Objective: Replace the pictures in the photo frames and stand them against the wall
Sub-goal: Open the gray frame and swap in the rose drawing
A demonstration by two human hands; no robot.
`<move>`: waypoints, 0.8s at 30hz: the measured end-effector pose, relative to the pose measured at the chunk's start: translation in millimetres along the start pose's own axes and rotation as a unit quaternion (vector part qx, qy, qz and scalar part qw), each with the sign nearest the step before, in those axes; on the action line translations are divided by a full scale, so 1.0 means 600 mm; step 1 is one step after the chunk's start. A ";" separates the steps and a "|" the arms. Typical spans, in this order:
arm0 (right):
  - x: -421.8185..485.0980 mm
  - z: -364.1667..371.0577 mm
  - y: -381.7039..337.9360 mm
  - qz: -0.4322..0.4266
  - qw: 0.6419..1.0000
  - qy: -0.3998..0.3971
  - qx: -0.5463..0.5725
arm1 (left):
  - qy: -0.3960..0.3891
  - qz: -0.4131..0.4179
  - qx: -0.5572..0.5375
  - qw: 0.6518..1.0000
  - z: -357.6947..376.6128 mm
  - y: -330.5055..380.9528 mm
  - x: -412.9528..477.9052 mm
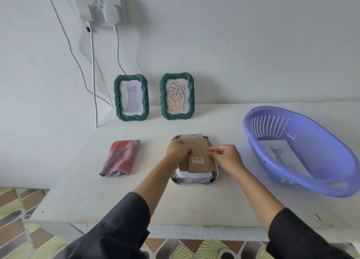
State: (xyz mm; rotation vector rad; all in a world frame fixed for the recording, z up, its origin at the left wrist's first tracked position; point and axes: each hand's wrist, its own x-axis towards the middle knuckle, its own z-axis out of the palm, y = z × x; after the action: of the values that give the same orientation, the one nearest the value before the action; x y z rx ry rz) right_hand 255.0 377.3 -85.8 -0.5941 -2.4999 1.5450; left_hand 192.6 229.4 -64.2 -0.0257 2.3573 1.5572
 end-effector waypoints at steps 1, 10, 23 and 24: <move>0.001 0.001 0.000 0.001 1.000 -0.002 -0.003 | -0.001 0.000 0.009 1.000 0.000 0.000 0.000; 0.000 0.005 -0.009 0.012 1.000 0.008 -0.023 | 0.007 0.049 0.169 0.984 -0.007 0.001 0.004; -0.002 0.010 -0.024 0.028 0.994 0.017 -0.104 | 0.036 0.036 0.252 0.966 -0.035 -0.028 0.018; -0.002 0.011 -0.025 0.029 0.993 0.017 -0.109 | 0.035 0.038 0.254 0.966 -0.035 -0.029 0.019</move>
State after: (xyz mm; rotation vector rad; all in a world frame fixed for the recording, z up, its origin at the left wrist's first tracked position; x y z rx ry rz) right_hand 250.2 365.5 -75.5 -0.7225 -2.6675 1.2764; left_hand 179.5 205.1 -75.1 0.1282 2.7697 0.9482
